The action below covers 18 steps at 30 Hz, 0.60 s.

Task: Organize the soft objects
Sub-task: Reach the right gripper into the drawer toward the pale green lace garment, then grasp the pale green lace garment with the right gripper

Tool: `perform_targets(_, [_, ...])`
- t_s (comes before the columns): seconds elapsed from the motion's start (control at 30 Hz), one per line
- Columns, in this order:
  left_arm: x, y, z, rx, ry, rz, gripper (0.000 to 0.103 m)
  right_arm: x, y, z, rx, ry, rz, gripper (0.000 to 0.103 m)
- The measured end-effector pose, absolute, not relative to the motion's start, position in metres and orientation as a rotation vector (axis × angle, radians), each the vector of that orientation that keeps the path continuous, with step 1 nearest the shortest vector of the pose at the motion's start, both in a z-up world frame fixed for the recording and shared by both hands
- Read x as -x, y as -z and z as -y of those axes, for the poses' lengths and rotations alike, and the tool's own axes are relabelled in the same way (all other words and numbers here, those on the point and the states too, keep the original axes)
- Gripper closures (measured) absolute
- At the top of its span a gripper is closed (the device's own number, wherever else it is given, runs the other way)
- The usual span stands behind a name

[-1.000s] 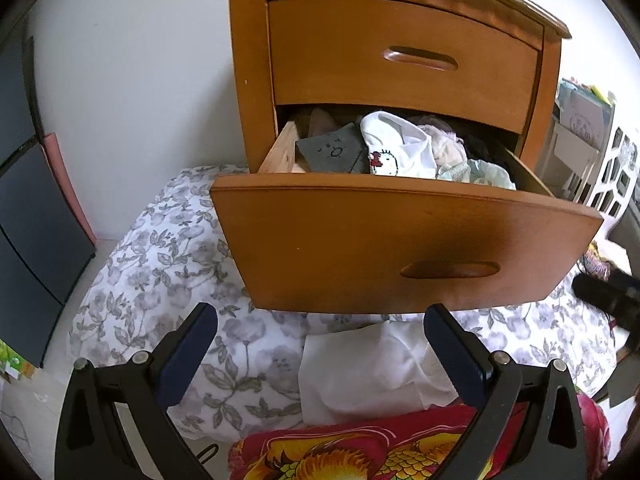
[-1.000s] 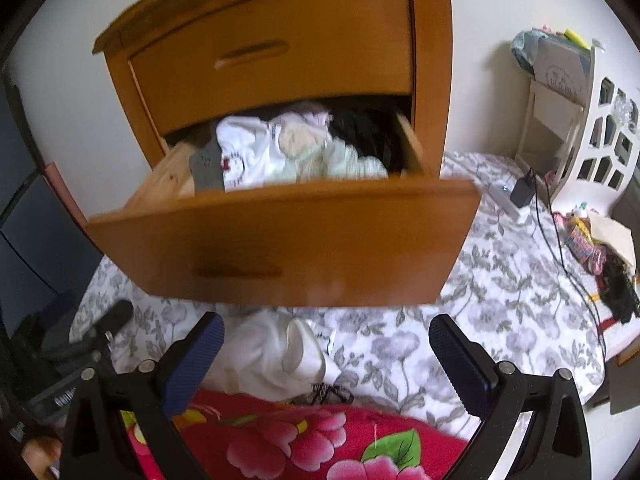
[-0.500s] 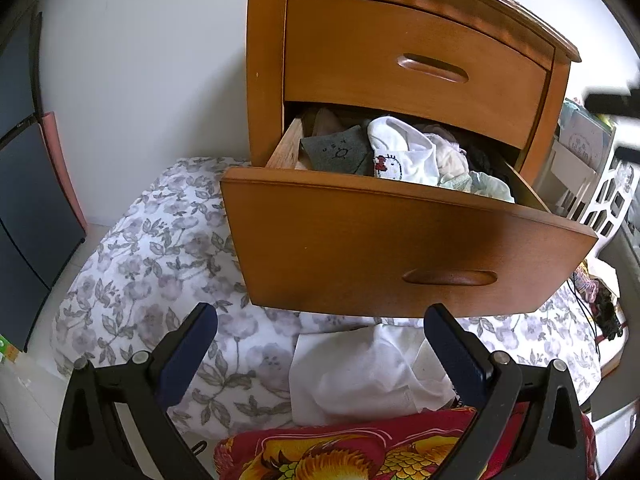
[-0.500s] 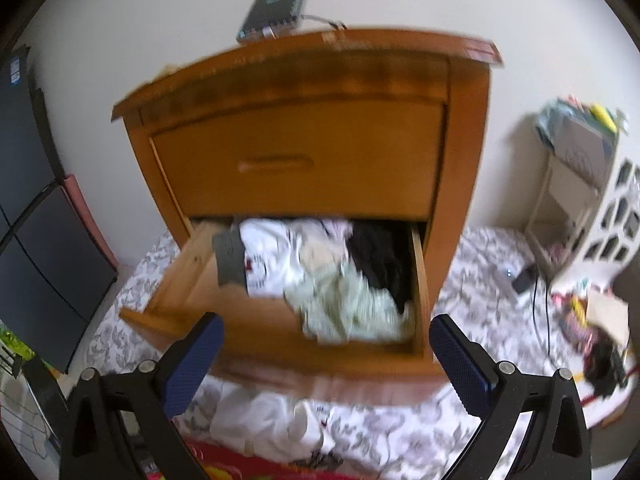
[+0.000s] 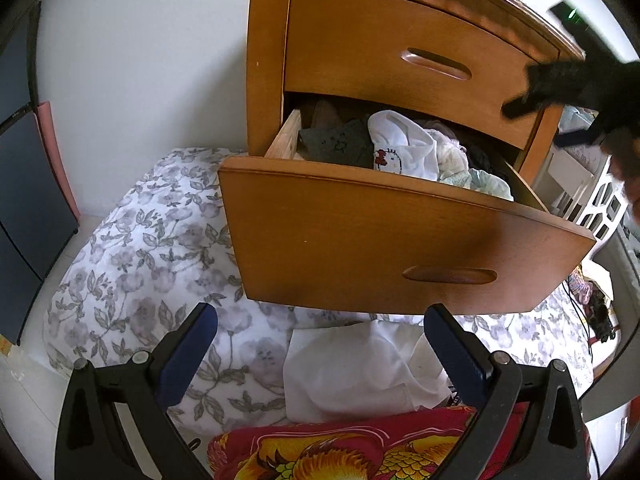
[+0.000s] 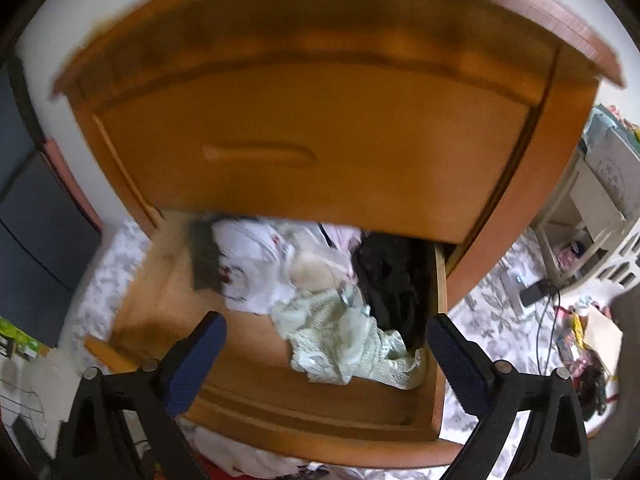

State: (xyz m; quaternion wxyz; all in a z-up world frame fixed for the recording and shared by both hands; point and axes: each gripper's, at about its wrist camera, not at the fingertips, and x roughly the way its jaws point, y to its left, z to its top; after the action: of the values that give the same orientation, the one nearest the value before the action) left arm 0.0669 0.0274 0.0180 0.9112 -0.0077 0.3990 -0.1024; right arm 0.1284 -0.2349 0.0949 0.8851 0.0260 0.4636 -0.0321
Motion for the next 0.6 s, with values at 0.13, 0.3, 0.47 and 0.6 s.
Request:
perform_targets(0.13, [-0.068, -0.017, -0.028, 0.022, 0.214, -0.826, 0.000, -0.144, -0.062, 0.241, -0.063, 0.102, -1.077, 0.008])
perform_targets(0.3, [-0.068, -0.017, -0.028, 0.021, 0.216, -0.827, 0.000, -0.155, -0.031, 0.250, -0.088, 0.122, -1.187, 0.013])
perform_targets(0.47, [-0.068, -0.017, -0.027, 0.022, 0.216, -0.829, 0.000, -0.163, -0.014, 0.254, -0.087, 0.143, -1.254, 0.017])
perform_targets(0.6, [-0.068, -0.016, -0.027, 0.023, 0.218, -0.830, 0.000, -0.169, -0.001, 0.262, -0.113, 0.173, -1.298, 0.023])
